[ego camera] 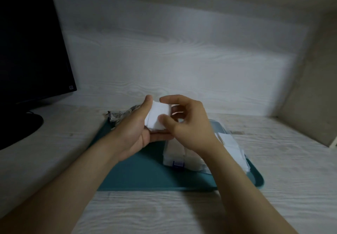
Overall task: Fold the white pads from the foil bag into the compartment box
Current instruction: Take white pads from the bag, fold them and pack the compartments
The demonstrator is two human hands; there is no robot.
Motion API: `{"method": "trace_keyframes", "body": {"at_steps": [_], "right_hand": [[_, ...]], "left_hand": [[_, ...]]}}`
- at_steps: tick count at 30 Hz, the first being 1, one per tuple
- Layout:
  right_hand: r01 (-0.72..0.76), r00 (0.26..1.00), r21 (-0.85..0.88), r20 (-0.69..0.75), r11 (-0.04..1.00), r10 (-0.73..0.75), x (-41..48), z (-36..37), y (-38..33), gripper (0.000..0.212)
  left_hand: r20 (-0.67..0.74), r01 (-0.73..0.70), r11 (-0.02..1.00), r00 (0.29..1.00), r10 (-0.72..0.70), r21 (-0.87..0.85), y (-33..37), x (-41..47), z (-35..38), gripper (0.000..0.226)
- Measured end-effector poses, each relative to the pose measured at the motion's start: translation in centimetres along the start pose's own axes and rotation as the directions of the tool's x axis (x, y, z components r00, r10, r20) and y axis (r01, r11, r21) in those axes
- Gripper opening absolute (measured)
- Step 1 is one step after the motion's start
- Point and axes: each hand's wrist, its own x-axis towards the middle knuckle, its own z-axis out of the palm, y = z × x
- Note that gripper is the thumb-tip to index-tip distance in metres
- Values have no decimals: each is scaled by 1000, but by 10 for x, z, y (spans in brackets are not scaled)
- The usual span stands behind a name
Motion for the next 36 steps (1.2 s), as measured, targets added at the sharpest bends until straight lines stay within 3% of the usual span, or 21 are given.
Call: {"method": "trace_keyframes", "body": {"at_steps": [2, 5, 8, 12, 16, 24, 28, 32, 36], "right_hand": [[123, 992, -219, 26, 968, -120, -2, 2, 3, 53], [268, 962, -311, 128, 912, -239, -5, 6, 3, 66], [322, 946, -408, 165, 855, -277, -5, 7, 4, 68], [271, 963, -362, 106, 892, -249, -3, 1, 4, 61], [238, 971, -248, 56, 939, -232, -3, -2, 3, 60], [254, 967, -371, 77, 893, -243, -3, 1, 9, 48], [232, 970, -249, -11, 940, -242, -4, -2, 6, 28], [123, 988, -145, -78, 982, -135, 1, -6, 6, 33], [12, 997, 134, -71, 991, -2, 1, -9, 3, 23]], "left_hand": [[-15, 33, 999, 999, -33, -34, 0, -1, -3, 68], [-48, 37, 999, 998, -39, -32, 0, -1, -4, 66], [-86, 50, 999, 995, -51, -12, 0, 1, -5, 67], [-46, 70, 998, 996, -70, 5, 0, 2, -6, 69], [-53, 43, 998, 998, -40, 51, 0, 0, -4, 56], [-75, 30, 999, 997, -27, 44, -2, 1, -5, 51], [-63, 14, 994, 998, -7, 107, -3, 3, -8, 51], [-53, -14, 994, 998, 20, 104, -3, 4, -7, 55], [-60, -36, 992, 997, 43, 124, -4, 5, -6, 51]]}}
